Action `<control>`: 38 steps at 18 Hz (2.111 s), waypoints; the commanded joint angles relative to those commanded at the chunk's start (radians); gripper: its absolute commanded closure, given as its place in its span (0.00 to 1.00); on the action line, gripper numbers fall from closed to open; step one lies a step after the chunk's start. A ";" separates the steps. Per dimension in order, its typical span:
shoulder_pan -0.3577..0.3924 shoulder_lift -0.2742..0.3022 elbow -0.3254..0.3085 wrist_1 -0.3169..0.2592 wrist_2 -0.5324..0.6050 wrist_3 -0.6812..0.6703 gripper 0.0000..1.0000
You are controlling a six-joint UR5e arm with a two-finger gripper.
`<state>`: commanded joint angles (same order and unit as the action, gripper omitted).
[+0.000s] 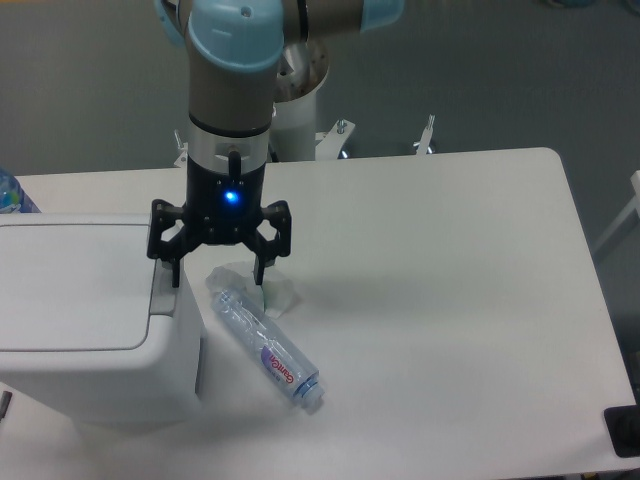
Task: Open the trash can
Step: 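Lower the gripper finger onto the lid's raised edge and press, then push the lid edge down so the lid swings open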
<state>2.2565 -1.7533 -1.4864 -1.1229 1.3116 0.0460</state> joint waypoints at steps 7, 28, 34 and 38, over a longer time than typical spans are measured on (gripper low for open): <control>-0.005 -0.006 0.000 0.002 0.002 0.000 0.00; 0.050 -0.018 0.132 0.006 0.050 0.017 0.00; 0.071 -0.020 0.183 -0.003 0.391 0.203 0.00; 0.103 -0.017 0.163 -0.035 0.511 0.381 0.00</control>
<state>2.3591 -1.7702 -1.3238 -1.1580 1.8222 0.4275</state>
